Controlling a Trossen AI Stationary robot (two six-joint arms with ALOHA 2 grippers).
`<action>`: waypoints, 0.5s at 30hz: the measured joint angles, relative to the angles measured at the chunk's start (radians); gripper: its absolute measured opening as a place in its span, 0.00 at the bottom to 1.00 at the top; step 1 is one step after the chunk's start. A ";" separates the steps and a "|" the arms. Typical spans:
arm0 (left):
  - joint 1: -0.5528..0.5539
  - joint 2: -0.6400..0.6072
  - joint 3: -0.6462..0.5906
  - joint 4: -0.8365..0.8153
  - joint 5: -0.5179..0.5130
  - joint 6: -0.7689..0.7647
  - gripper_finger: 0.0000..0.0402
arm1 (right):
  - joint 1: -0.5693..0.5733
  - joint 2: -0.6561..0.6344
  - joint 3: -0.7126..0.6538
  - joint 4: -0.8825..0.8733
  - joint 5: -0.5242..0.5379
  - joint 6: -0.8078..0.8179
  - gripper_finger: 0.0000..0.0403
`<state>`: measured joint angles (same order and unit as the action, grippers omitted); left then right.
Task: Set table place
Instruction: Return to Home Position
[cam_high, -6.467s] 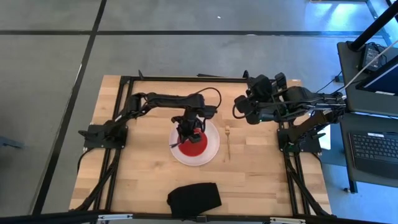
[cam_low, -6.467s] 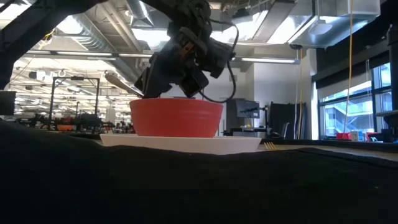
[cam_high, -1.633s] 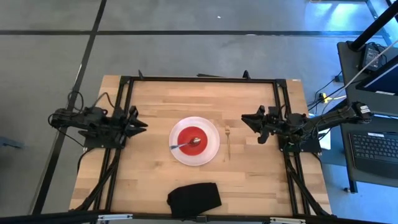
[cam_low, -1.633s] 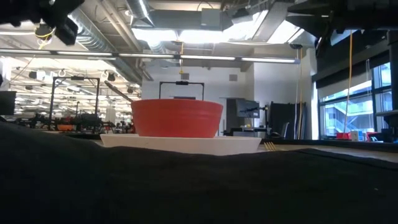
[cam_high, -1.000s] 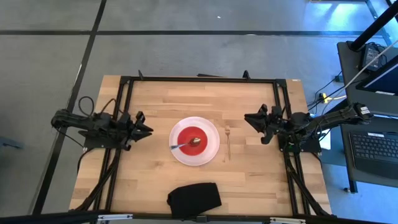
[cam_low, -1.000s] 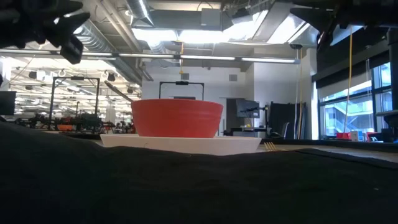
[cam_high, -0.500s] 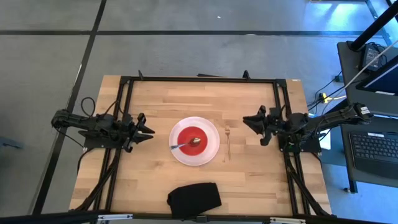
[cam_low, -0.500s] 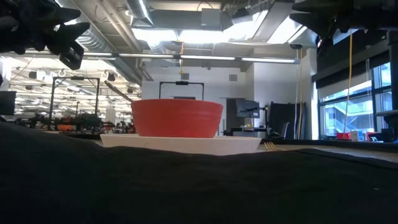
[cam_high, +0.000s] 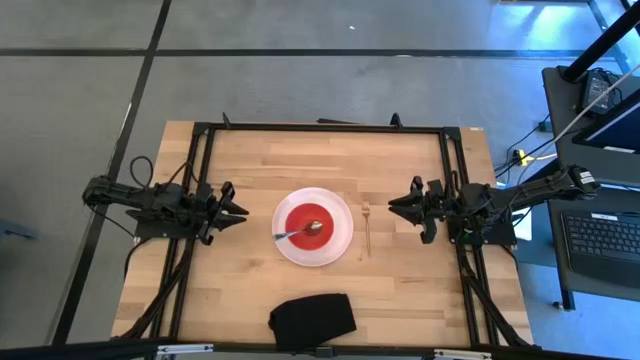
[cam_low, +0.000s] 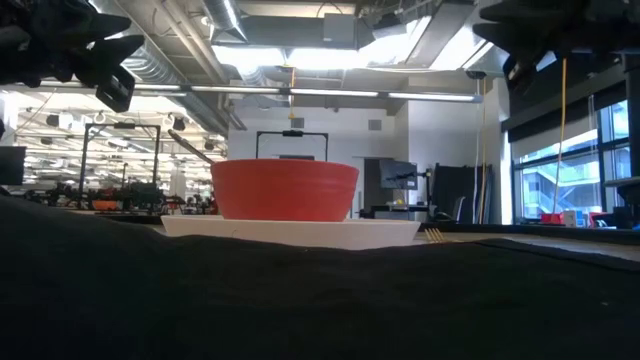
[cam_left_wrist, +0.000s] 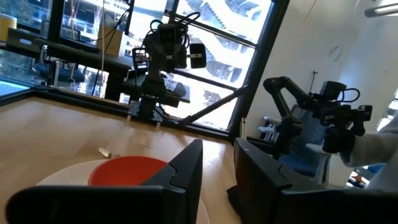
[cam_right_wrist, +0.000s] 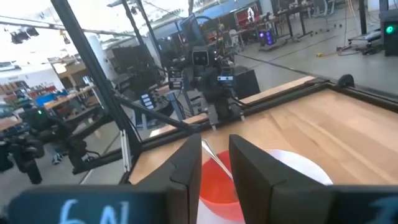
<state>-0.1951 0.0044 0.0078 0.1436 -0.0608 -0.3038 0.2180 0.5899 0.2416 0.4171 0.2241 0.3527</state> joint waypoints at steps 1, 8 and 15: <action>0.000 0.000 0.000 0.000 0.000 0.000 0.21 | 0.000 -0.008 -0.001 -0.001 0.000 0.003 0.21; 0.000 0.000 0.000 0.000 0.000 0.000 0.19 | 0.000 -0.110 -0.003 -0.069 0.000 -0.014 0.21; 0.000 0.000 0.000 0.000 0.000 0.000 0.17 | 0.000 -0.200 -0.004 -0.175 -0.001 -0.020 0.21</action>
<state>-0.1950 0.0044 0.0078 0.1436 -0.0613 -0.3038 0.2180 0.3900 0.2379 0.2424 0.2228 0.3327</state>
